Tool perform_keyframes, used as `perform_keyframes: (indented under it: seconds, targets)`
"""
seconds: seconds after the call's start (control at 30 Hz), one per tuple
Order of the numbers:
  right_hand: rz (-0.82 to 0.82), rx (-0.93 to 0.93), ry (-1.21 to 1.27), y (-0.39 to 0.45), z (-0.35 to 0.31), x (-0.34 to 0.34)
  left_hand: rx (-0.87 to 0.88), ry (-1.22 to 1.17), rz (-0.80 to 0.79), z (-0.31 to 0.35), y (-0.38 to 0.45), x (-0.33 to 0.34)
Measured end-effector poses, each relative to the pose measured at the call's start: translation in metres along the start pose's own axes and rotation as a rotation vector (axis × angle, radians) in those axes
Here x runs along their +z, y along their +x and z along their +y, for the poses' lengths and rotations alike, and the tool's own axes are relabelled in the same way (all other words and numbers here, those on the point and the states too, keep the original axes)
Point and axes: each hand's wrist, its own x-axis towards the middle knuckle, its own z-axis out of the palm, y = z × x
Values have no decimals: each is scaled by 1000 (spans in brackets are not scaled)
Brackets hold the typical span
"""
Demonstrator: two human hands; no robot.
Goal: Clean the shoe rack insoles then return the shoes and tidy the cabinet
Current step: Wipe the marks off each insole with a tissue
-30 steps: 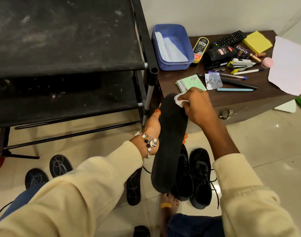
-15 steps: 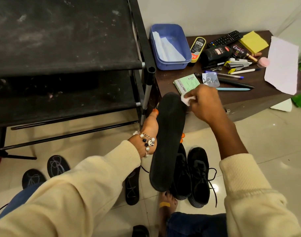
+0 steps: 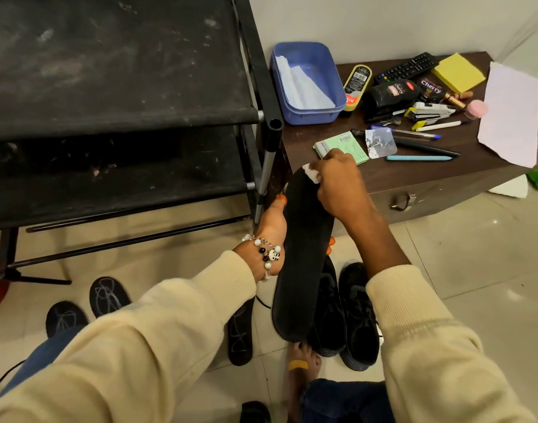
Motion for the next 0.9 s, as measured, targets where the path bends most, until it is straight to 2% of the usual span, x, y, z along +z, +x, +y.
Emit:
perform_keyframes:
  seconds: [0.07,0.13,0.23,0.33,0.4,0.53,0.67,0.8,0.9]
  targets:
    - [-4,18,-7,-3,-3,-2,42,51,43,0,3,-1]
    - [-25,-62,-12,-6,-8,-5,94,83,68,0,4,-1]
    - [-127,-254,10,-15,-15,-12,49,-45,-6,1,2,2]
    - [-221,-328,18,-22,-6,-19,22,-74,-40,0,-2,3]
    - [-182,-270,20,-22,4,-20,-19,-55,-41,1,-4,2]
    - [-57,-27,-41,-8,14,-10,-63,-32,-22,1,-3,1]
    - [-20,-39,-33,-1,4,-1,-91,-43,-29,0,-4,0]
    - [-28,-160,-11,-2,1,1,-93,-54,-64,0,-7,0]
    - [-22,-92,-11,-2,6,-1,-99,-45,-58,1,-11,2]
